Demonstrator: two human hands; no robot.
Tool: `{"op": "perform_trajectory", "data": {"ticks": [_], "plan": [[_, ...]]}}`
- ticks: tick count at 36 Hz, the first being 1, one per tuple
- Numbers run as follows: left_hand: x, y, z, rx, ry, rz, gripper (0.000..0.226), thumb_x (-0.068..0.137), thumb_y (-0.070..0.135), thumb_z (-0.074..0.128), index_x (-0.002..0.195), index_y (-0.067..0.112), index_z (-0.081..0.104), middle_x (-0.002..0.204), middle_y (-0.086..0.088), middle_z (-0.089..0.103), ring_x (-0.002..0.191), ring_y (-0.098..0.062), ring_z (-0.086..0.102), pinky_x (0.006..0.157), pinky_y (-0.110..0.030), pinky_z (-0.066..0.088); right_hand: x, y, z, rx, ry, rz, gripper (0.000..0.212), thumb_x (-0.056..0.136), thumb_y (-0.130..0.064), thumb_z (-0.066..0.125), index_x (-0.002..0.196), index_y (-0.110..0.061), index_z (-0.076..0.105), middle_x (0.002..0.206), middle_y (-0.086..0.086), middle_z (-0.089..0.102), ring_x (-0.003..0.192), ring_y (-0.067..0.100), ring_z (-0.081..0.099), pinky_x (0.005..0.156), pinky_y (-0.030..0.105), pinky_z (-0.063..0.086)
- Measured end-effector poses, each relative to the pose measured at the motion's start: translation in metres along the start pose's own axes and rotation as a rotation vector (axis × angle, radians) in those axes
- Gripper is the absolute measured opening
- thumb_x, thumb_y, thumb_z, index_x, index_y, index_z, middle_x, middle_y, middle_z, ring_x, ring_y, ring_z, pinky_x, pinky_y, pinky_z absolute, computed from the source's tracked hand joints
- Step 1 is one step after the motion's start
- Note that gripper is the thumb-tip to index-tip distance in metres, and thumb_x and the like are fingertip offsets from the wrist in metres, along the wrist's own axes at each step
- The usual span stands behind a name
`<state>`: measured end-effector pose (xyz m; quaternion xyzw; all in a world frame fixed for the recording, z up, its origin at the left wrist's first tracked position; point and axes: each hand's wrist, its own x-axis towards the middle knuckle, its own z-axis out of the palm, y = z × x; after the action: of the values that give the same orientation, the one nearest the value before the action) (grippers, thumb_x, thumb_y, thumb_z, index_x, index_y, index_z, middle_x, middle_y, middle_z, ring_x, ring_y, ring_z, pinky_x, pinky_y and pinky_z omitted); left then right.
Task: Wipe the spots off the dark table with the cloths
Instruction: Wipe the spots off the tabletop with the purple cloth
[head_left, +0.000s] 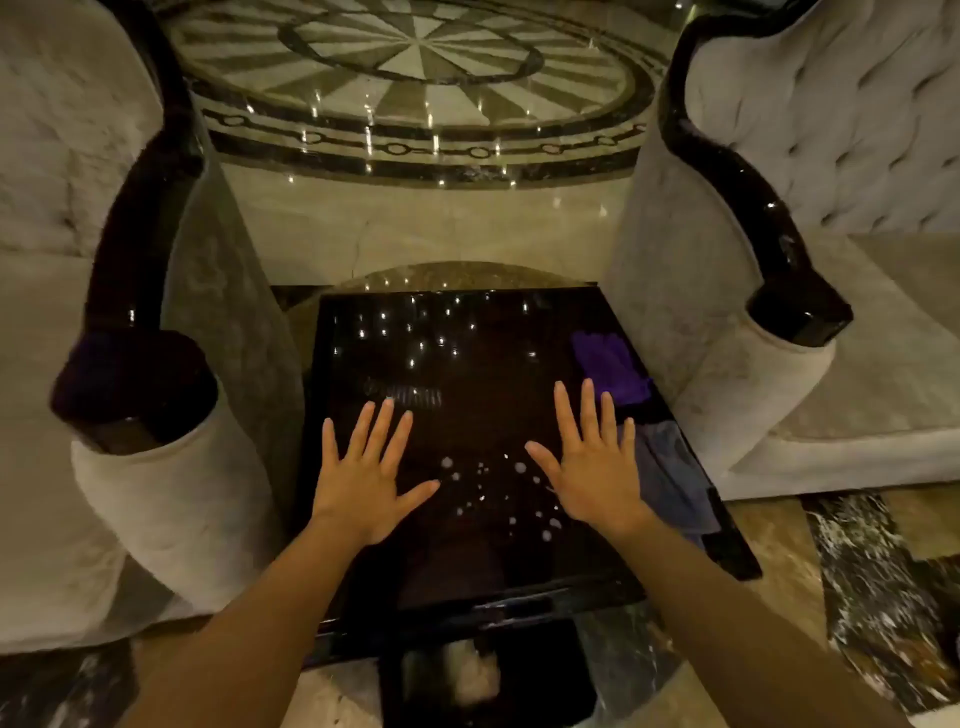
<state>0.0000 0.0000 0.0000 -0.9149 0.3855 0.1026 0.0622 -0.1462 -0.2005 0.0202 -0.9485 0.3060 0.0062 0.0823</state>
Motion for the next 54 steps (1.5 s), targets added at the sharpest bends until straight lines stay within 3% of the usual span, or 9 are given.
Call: {"op": "perform_trajectory", "data": {"ticks": [5,7,13,22,28,33,36,51,54], "plan": [[0.012,0.001,0.064,-0.080,0.036,-0.071,0.110,0.032,0.078,-0.042,0.128,0.024,-0.036,0.139,0.000,-0.039,0.127,-0.018,-0.036,0.110,-0.054,-0.016,0.021,0.012,0.042,-0.028,0.052,-0.004,0.070,0.074,-0.067,-0.003,0.124,-0.031,-0.036,0.154,0.009,-0.019,0.141,0.030,-0.015,0.115,0.051,-0.002],[0.017,0.000,0.080,-0.103,0.019,-0.077,0.111,0.032,0.080,-0.040,0.127,0.023,-0.035,0.138,0.000,-0.039,0.127,-0.018,-0.036,0.110,-0.053,-0.017,0.030,0.018,0.058,-0.020,0.077,-0.016,0.069,0.083,-0.064,0.008,0.125,-0.030,-0.035,0.154,0.009,-0.019,0.141,0.030,-0.014,0.115,0.051,-0.001],[0.036,-0.012,0.105,-0.130,0.042,-0.113,0.085,0.077,0.077,0.010,0.127,0.024,-0.034,0.143,0.003,-0.037,0.139,-0.019,-0.026,0.111,-0.054,-0.015,0.058,0.032,0.083,0.020,0.110,-0.013,0.071,0.090,-0.058,0.020,0.126,-0.028,-0.032,0.154,0.010,-0.020,0.141,0.030,-0.014,0.115,0.052,-0.003],[0.054,-0.019,0.115,-0.164,-0.014,-0.101,0.081,0.080,0.076,0.018,0.142,0.036,-0.016,0.153,0.003,-0.024,0.142,-0.018,-0.021,0.113,-0.052,-0.011,0.102,0.050,0.086,0.051,0.075,0.003,0.068,0.091,-0.057,0.020,0.138,-0.030,-0.021,0.154,0.009,-0.020,0.141,0.031,-0.014,0.115,0.052,-0.001],[0.055,-0.019,0.118,-0.196,-0.008,-0.124,0.083,0.077,0.078,0.019,0.143,0.038,-0.012,0.155,0.004,-0.021,0.141,-0.017,-0.022,0.113,-0.051,-0.013,0.139,0.076,0.085,0.074,0.022,0.045,0.065,0.092,-0.056,0.020,0.140,-0.031,-0.017,0.154,0.010,-0.018,0.141,0.033,-0.012,0.114,0.053,0.000],[0.051,-0.018,0.112,-0.180,-0.014,-0.111,0.120,0.037,0.093,-0.016,0.143,0.037,-0.013,0.149,0.008,-0.025,0.141,-0.017,-0.021,0.113,-0.050,-0.012,0.166,0.100,0.080,0.056,-0.021,0.092,0.064,0.092,-0.056,0.019,0.140,-0.031,-0.015,0.154,0.012,-0.016,0.142,0.034,-0.011,0.114,0.053,0.000],[0.051,-0.017,0.112,-0.184,-0.006,-0.119,0.123,0.032,0.093,-0.021,0.141,0.036,-0.016,0.154,0.005,-0.020,0.141,-0.016,-0.020,0.113,-0.049,-0.012,0.182,0.112,0.076,0.053,-0.020,0.104,0.063,0.092,-0.055,0.020,0.141,-0.031,-0.012,0.155,0.012,-0.014,0.142,0.034,-0.009,0.114,0.053,0.000],[0.051,-0.018,0.116,-0.176,0.002,-0.109,0.110,0.038,0.093,-0.017,0.133,0.037,-0.022,0.149,0.010,-0.023,0.140,-0.012,-0.021,0.113,-0.046,-0.014,0.224,0.156,0.090,0.139,-0.074,0.177,0.058,0.093,-0.051,0.026,0.143,-0.032,0.004,0.154,0.020,0.003,0.140,0.041,0.008,0.114,0.056,0.011],[0.052,-0.020,0.117,-0.173,-0.008,-0.122,0.093,0.059,0.089,0.001,0.133,0.037,-0.022,0.150,0.009,-0.023,0.137,-0.010,-0.025,0.113,-0.046,-0.014,0.226,0.153,0.092,0.147,-0.056,0.155,0.054,0.095,-0.045,0.027,0.143,-0.026,0.010,0.152,0.024,0.015,0.138,0.041,0.016,0.114,0.054,0.018]]}}
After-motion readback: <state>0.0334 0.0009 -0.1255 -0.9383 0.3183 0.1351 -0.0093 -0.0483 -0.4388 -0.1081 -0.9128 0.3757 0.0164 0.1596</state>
